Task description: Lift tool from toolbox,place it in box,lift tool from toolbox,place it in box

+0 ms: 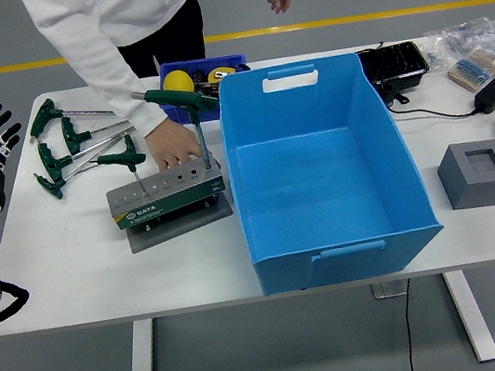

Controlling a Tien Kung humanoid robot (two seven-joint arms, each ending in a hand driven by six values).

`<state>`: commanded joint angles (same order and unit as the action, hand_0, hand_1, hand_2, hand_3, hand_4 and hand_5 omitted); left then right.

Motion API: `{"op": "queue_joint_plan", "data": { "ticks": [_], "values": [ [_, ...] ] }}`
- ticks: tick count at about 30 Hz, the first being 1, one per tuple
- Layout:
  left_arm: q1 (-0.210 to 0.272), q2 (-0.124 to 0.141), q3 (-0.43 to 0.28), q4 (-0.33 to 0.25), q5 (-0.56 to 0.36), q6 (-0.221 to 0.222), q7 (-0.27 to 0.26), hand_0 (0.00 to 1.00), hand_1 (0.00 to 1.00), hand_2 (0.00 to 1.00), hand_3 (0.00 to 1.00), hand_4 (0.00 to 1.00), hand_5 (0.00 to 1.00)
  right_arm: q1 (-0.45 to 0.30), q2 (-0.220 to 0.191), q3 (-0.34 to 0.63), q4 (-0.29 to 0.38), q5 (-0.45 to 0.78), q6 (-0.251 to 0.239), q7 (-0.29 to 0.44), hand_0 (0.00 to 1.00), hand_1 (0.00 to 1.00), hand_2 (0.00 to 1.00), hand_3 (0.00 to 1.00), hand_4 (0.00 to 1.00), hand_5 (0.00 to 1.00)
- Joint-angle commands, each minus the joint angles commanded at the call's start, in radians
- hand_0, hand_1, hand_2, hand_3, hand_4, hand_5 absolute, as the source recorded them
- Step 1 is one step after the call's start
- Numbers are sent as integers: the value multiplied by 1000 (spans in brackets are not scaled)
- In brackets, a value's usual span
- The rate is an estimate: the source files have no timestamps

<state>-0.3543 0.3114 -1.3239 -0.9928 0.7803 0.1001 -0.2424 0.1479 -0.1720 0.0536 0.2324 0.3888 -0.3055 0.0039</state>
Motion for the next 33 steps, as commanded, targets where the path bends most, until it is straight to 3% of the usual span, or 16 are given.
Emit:
{"op": "queue_joint_plan", "data": {
  "ticks": [23, 28, 29, 33],
  "values": [
    [3, 4, 12, -1, 2, 0, -3, 873, 825, 870, 844, 873, 998, -9, 2, 0, -1, 1, 0, 0, 695, 672, 723, 553, 791, 691],
    [-3, 11, 5, -45, 165, 31, 1, 873, 825, 870, 844, 873, 998, -11, 3, 4, -1, -6, 0, -2, 695, 672, 723, 553, 791, 691],
    [-5, 12, 5, -55, 201, 40, -1, 893, 856, 893, 860, 949, 866, -11, 3, 5, -1, -8, 0, -3, 695, 672, 723, 553, 791, 691],
    [-19, 16, 6, -119, 369, 103, 3, 893, 856, 893, 860, 949, 866, -12, 3, 8, -1, -12, -1, -4, 695, 672, 723, 553, 791, 691]
  ]
}}
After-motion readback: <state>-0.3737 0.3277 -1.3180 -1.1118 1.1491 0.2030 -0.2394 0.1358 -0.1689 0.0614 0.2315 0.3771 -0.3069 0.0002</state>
